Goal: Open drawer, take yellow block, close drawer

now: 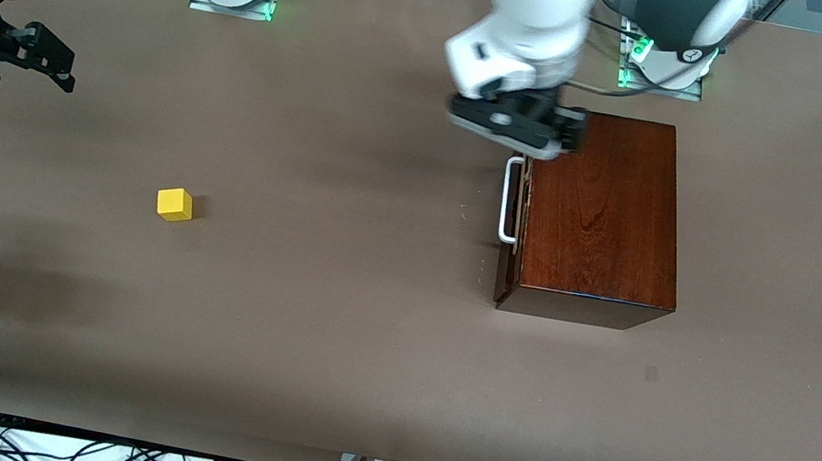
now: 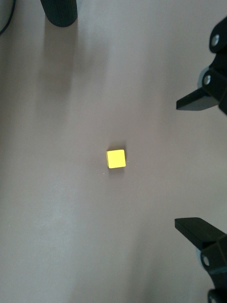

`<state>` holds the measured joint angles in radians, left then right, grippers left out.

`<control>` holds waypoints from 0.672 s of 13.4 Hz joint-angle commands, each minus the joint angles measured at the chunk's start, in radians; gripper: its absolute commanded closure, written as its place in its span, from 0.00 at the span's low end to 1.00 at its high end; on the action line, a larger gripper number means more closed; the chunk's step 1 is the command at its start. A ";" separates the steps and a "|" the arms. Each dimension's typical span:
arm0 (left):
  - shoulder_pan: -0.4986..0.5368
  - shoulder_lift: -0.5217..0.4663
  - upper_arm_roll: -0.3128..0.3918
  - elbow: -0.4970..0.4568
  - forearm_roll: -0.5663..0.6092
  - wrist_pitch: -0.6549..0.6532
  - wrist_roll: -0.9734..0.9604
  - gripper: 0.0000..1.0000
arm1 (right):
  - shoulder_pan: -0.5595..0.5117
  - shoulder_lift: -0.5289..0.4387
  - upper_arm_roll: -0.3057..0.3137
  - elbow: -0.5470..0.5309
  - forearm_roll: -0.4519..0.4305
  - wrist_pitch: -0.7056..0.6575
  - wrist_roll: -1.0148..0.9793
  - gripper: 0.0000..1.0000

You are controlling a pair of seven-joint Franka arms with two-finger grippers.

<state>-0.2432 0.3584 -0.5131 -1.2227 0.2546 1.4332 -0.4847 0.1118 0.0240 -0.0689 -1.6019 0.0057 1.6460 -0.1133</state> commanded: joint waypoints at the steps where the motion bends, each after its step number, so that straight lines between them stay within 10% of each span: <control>1: 0.108 -0.058 -0.008 -0.015 -0.070 -0.051 -0.014 0.00 | -0.001 0.007 0.001 0.020 -0.001 -0.011 0.015 0.00; 5: 0.203 -0.119 0.043 -0.029 -0.118 -0.104 0.017 0.00 | 0.009 0.005 0.006 0.022 -0.001 -0.011 0.017 0.00; 9: 0.185 -0.208 0.319 -0.089 -0.248 -0.122 0.341 0.00 | 0.009 0.008 0.006 0.022 0.000 -0.006 0.017 0.00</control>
<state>-0.0604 0.2250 -0.2956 -1.2341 0.0719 1.3073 -0.2747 0.1197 0.0243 -0.0654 -1.6015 0.0057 1.6469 -0.1131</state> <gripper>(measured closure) 0.000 0.000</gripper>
